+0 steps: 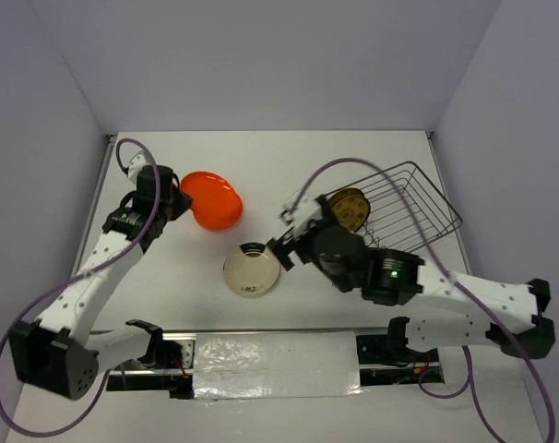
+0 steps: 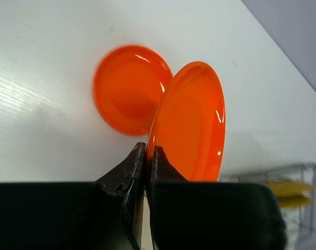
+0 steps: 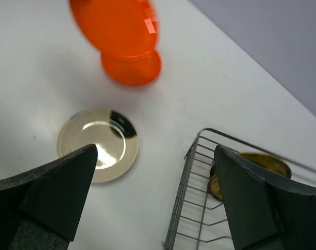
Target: Unload the plates from the dish rack
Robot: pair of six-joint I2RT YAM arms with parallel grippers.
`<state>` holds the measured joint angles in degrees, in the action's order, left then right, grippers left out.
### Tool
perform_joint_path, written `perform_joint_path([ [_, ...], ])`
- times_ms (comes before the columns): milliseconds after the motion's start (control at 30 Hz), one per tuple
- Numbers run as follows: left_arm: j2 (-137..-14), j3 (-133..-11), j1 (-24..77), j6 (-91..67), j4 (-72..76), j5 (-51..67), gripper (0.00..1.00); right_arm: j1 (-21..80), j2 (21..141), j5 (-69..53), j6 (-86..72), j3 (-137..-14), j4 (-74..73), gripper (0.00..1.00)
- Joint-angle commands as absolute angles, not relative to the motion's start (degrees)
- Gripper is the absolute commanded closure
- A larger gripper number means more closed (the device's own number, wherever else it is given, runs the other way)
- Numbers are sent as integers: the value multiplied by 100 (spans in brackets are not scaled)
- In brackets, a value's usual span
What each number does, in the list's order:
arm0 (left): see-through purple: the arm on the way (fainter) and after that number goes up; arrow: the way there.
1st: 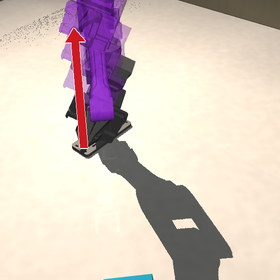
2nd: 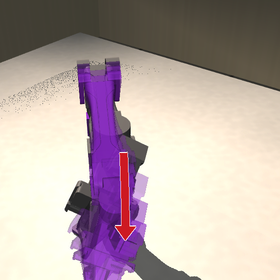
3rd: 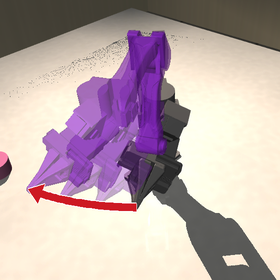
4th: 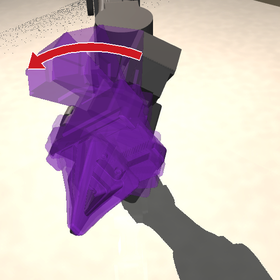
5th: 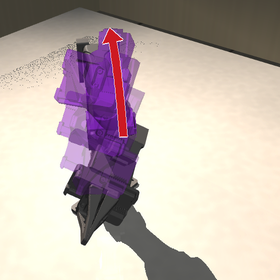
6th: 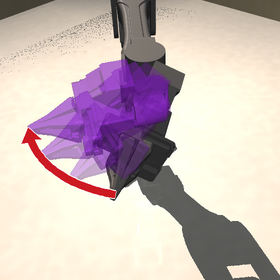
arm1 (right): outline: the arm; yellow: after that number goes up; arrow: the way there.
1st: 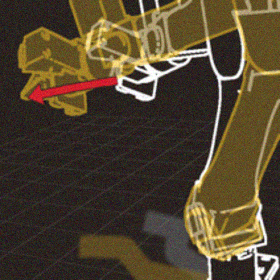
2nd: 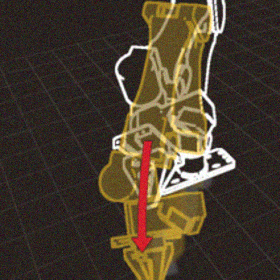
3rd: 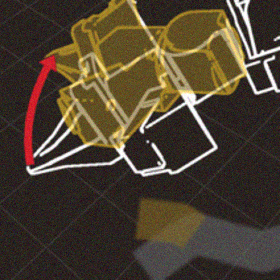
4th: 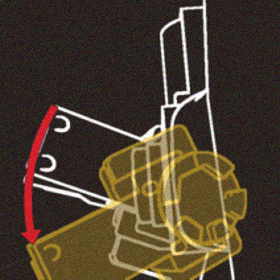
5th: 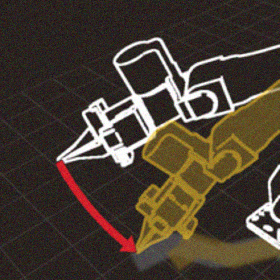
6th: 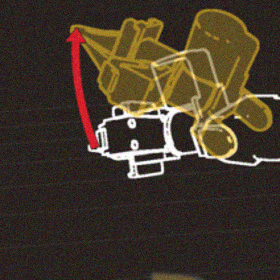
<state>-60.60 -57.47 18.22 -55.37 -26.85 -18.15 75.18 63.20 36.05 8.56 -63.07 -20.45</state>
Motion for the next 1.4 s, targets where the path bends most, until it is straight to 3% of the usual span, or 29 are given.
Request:
perform_joint_path([
  [0,-6862,-6046,1232,-5160,-1620,-1627,94,7155,5389,4226,-789,-6153,-1923,0],
  [233,-8357,-6284,809,-5045,-950,-1257,91,6127,4571,3921,-2090,-6012,-3083,0],
  [333,-8604,-6232,800,-5036,-633,-1090,83,5696,4579,3657,-2206,-5985,-3234,0],
  [433,-8849,-6275,800,-5001,-589,-1028,66,5345,4711,3237,-2250,-5889,-3182,0],
  [533,-9026,-6337,800,-5010,-781,-993,39,4827,4939,2640,-2522,-5862,-3147,0],
  [567,-9035,-6311,800,-5079,-843,-984,22,4616,5026,2437,-2609,-5871,-3138,0],
  [700,-8912,-6223,800,-5150,-1072,-906,1,3649,5475,1346,-3241,-6003,-3006,0],
  [933,-8002,-6417,835,-4536,-2364,-407,1,2559,6738,1757,-5114,-6626,-3514,2],
  [1067,-6998,-6267,1045,-3607,-2715,-53,2,2146,7302,2082,-6079,-6838,-3779,19],
  [1100,-6605,-6241,1072,-3456,-2942,-53,2,2110,7365,2144,-6213,-6820,-3779,31],
  [1133,-6409,-6179,1107,-3202,-3066,-79,1,2092,7435,2197,-6388,-6751,-3736,36],
  [1367,-5063,-5617,1099,-2506,-3331,-570,1,1855,7751,1969,-6469,-6530,-3050,44],
])
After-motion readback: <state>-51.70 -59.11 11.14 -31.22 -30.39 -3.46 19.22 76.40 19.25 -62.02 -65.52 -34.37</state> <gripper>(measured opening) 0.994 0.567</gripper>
